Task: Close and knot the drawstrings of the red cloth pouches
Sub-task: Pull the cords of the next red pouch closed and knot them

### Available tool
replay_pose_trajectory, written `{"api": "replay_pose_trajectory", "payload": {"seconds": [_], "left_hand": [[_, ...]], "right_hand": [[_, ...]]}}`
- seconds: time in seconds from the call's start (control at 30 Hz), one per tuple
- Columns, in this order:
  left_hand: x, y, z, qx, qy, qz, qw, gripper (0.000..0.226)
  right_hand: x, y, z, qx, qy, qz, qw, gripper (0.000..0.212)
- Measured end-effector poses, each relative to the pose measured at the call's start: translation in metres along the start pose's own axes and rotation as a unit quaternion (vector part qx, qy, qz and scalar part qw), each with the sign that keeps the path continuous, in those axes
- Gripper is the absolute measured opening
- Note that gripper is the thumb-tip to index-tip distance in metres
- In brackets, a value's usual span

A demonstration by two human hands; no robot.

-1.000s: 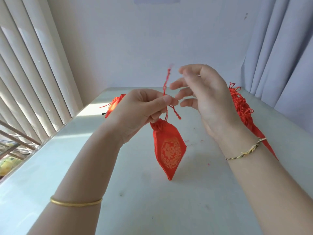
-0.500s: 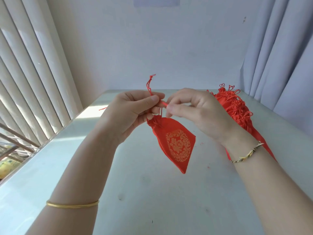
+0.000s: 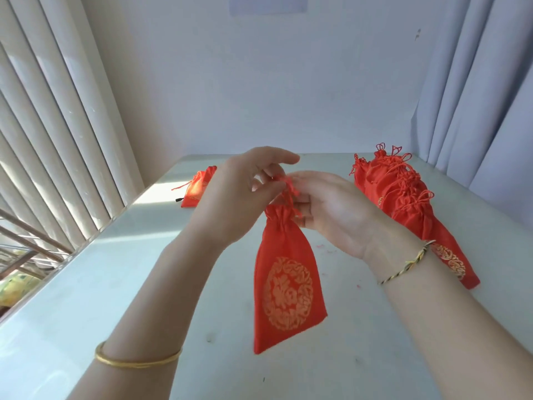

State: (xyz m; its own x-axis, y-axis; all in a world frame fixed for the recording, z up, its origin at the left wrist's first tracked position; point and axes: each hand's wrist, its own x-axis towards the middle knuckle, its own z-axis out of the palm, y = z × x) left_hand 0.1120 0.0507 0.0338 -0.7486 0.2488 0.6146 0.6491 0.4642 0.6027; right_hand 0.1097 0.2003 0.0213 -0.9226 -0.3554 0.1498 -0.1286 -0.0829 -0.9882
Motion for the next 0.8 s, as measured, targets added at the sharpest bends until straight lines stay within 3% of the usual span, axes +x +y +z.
{"api": "replay_pose_trajectory", "payload": {"seconds": [0.2, 0.37, 0.5, 0.67, 0.73, 0.8], "left_hand": [[-0.002, 0.000, 0.005, 0.013, 0.066, 0.052, 0.996, 0.044], [-0.002, -0.001, 0.007, -0.014, 0.094, 0.013, 0.995, 0.028], [-0.002, -0.007, 0.001, -0.015, 0.090, -0.034, 0.995, 0.014], [-0.001, -0.016, -0.013, 0.082, 0.075, -0.110, 0.988, 0.031], [0.000, -0.022, -0.015, 0.019, 0.111, -0.165, 0.980, 0.041], [0.000, -0.022, -0.012, -0.164, 0.104, -0.196, 0.961, 0.050]], "right_hand": [[-0.003, -0.002, -0.001, 0.037, -0.033, 0.014, 0.999, 0.020], [0.003, 0.000, -0.003, 0.112, 0.035, 0.040, 0.992, 0.024], [0.005, 0.002, -0.012, 0.108, 0.076, 0.045, 0.990, 0.030], [0.005, 0.008, -0.026, 0.147, 0.181, 0.086, 0.969, 0.033], [0.006, 0.016, -0.031, 0.131, 0.236, 0.118, 0.956, 0.032], [0.008, 0.026, -0.029, 0.092, 0.248, 0.145, 0.953, 0.030]]}}
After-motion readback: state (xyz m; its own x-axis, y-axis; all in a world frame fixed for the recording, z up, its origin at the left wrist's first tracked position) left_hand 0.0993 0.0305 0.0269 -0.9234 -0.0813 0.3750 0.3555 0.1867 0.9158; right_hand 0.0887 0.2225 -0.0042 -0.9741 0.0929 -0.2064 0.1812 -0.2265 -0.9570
